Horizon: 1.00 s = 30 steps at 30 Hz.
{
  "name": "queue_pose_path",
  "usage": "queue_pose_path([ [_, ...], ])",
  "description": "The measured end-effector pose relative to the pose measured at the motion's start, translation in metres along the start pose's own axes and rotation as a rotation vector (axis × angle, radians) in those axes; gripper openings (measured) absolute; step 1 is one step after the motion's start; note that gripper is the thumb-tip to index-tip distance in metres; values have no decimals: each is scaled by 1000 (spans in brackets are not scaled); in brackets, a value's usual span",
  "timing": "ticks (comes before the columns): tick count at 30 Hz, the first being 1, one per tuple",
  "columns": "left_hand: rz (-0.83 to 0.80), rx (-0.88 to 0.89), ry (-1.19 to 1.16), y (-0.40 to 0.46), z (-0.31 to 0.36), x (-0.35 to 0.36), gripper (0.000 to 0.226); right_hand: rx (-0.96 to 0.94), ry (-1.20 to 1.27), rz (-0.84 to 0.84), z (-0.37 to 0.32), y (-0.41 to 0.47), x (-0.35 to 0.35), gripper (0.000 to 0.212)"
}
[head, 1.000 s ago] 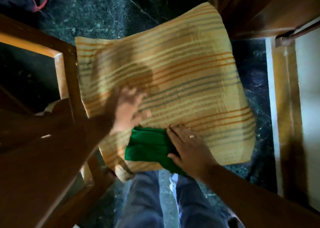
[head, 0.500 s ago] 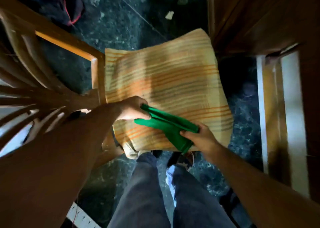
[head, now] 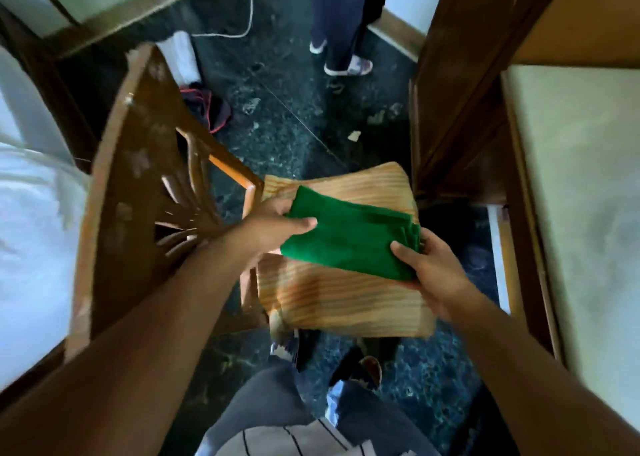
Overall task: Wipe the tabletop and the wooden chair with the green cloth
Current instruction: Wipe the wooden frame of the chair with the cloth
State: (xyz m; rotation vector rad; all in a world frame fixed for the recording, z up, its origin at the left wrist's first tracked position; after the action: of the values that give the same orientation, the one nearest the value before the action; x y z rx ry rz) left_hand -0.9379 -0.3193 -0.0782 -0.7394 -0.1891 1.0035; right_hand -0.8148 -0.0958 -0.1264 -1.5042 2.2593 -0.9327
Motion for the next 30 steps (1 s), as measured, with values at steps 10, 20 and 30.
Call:
queue_pose_path([
  [10, 239, 141, 22, -132, 9, -195, 18, -123, -167, -148, 4, -55, 205, 22],
  [20, 447, 218, 474, -84, -14, -301, 70, -367, -539, -195, 12, -83, 380, 62],
  [30, 280, 680, 1245, 45, 41, -243, 67, -440, -646, -195, 37, -116, 371, 56],
])
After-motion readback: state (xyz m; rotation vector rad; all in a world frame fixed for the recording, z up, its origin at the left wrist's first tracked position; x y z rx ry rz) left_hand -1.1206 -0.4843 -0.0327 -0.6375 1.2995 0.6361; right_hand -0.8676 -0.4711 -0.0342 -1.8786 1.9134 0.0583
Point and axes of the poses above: each hand's wrist, its own y-axis towards the middle knuckle, its own x-axis out of the palm, z = x × y, the point moved 2 cm from there along y, towards the middle knuckle, and after that the axes turned 2 degrees about -y, right-handed, at the moved point
